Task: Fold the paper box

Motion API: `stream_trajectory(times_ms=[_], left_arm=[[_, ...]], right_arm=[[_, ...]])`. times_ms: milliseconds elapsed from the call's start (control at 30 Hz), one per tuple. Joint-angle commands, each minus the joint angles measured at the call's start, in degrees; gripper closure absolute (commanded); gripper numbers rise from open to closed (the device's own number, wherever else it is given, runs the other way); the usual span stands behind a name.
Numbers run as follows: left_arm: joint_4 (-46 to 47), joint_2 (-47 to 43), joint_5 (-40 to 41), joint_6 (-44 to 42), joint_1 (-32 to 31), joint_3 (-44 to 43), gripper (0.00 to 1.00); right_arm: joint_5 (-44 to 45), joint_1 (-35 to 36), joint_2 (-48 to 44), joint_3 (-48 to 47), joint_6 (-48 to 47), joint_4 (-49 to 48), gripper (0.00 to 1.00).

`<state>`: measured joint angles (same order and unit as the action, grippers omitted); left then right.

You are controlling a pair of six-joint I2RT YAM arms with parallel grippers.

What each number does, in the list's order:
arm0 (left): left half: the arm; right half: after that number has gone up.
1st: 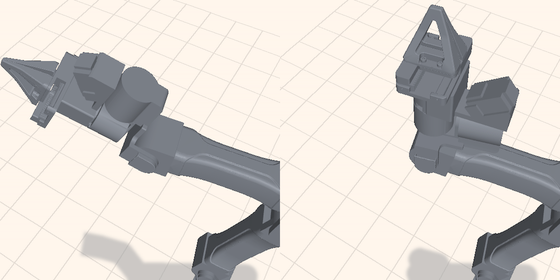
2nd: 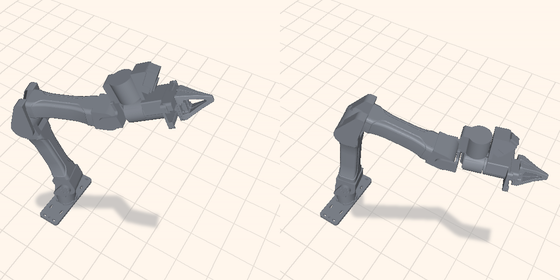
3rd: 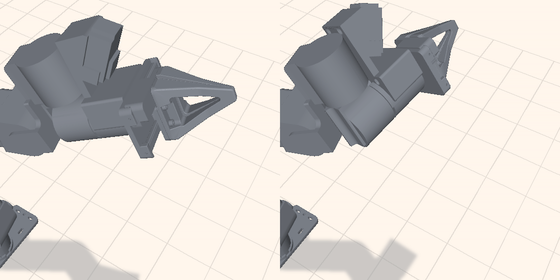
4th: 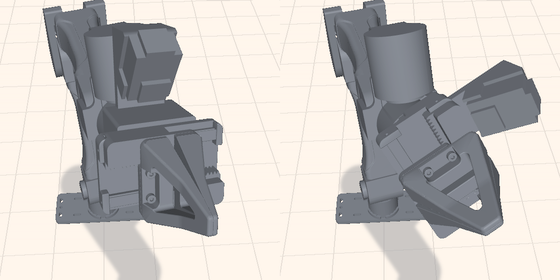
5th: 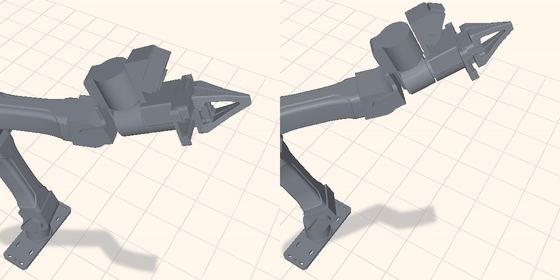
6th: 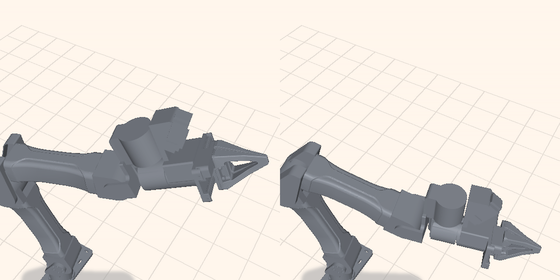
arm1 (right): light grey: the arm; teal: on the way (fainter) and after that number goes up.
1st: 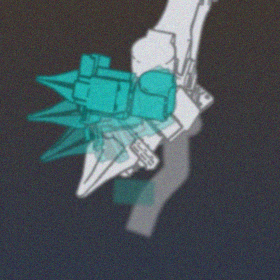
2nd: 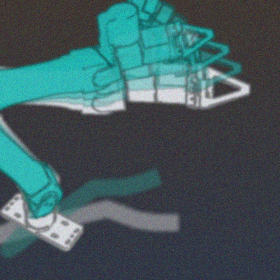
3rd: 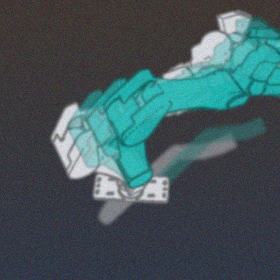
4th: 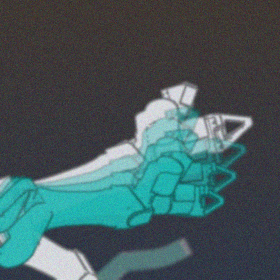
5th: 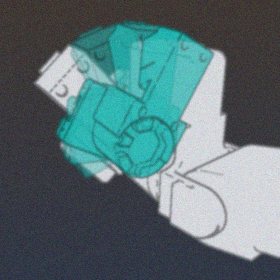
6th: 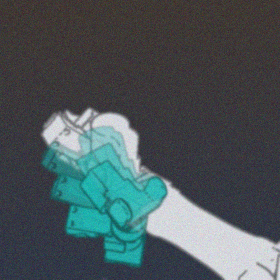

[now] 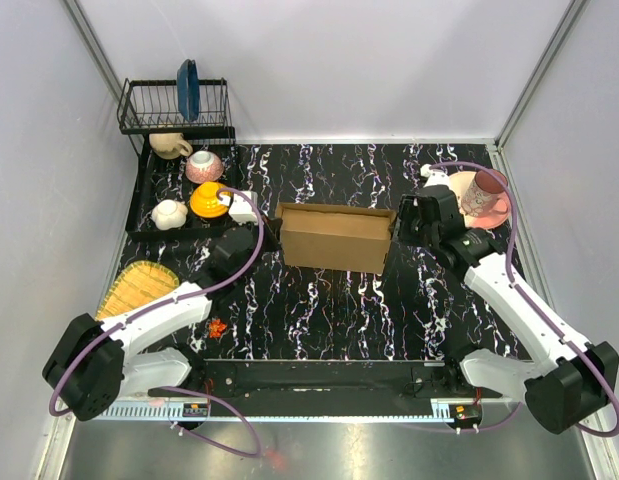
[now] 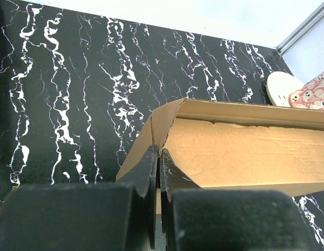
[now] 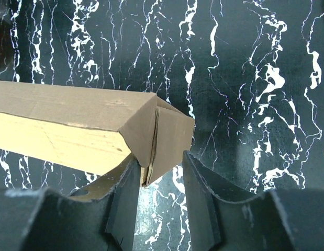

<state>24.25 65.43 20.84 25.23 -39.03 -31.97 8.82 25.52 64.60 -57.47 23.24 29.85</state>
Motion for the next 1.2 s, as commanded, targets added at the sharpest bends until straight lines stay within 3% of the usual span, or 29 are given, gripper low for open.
stream_trajectory(times_ms=[0, 633, 833, 1000, 1167], left_arm=[[-10.1, 1.2, 3.2, -1.7, -0.2, -0.2, 1.00], [-12.1, 1.6, 3.2, -2.5, -0.9, -2.8, 1.00], [-12.4, 1.8, 3.1, -2.8, -1.1, -3.1, 1.00], [-12.4, 1.7, 2.8, -3.0, -1.1, -3.4, 1.00], [-12.4, 1.7, 2.8, -3.0, -1.1, -3.9, 1.00]], right_arm=[[-0.6, 0.3, -2.5, -2.1, 0.4, -1.6, 0.56], [0.5, 0.2, 0.0, -3.5, -0.5, -10.2, 0.61], [2.2, 0.2, 2.5, -4.1, -1.7, -11.6, 0.74], [3.0, 0.2, 2.4, -2.7, -2.1, -12.4, 0.94], [3.1, 0.2, 1.6, -0.9, -2.3, -12.5, 1.00]])
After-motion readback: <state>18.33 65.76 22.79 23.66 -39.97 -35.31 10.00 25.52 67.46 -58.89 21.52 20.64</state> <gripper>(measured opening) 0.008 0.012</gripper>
